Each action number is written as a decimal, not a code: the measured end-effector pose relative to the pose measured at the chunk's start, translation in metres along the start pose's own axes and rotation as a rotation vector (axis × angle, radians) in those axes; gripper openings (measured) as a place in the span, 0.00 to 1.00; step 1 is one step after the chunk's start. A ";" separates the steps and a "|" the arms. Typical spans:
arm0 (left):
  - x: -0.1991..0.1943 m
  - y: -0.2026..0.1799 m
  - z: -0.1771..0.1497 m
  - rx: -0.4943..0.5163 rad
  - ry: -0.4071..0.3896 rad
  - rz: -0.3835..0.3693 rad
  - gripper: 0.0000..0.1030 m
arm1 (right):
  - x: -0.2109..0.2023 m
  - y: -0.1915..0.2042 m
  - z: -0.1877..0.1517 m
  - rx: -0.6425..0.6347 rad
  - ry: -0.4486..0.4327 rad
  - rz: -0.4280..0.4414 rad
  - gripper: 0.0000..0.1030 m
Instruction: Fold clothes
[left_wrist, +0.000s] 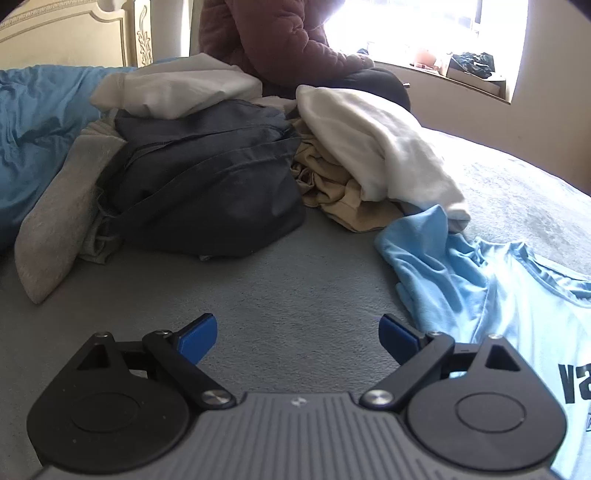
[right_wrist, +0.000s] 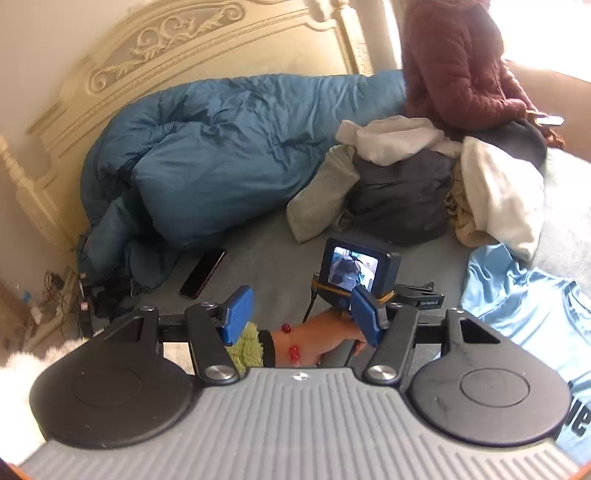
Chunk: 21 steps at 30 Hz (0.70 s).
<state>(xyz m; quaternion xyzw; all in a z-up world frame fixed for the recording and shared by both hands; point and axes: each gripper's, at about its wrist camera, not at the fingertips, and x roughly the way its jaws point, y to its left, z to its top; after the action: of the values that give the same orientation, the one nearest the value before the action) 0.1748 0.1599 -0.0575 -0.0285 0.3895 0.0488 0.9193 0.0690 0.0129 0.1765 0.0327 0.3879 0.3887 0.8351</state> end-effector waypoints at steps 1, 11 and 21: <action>0.000 0.000 0.000 0.002 -0.001 0.000 0.92 | 0.001 -0.003 -0.001 0.012 0.004 -0.006 0.57; 0.001 0.006 -0.003 -0.011 0.014 0.029 0.92 | 0.001 -0.030 -0.003 0.131 -0.026 -0.022 0.57; 0.000 0.003 -0.004 0.004 -0.005 0.016 0.92 | 0.012 0.010 0.004 -0.023 -0.018 0.037 0.56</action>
<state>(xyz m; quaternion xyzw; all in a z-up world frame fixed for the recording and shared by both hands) 0.1714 0.1622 -0.0606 -0.0234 0.3876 0.0554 0.9198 0.0699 0.0292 0.1754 0.0338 0.3750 0.4084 0.8315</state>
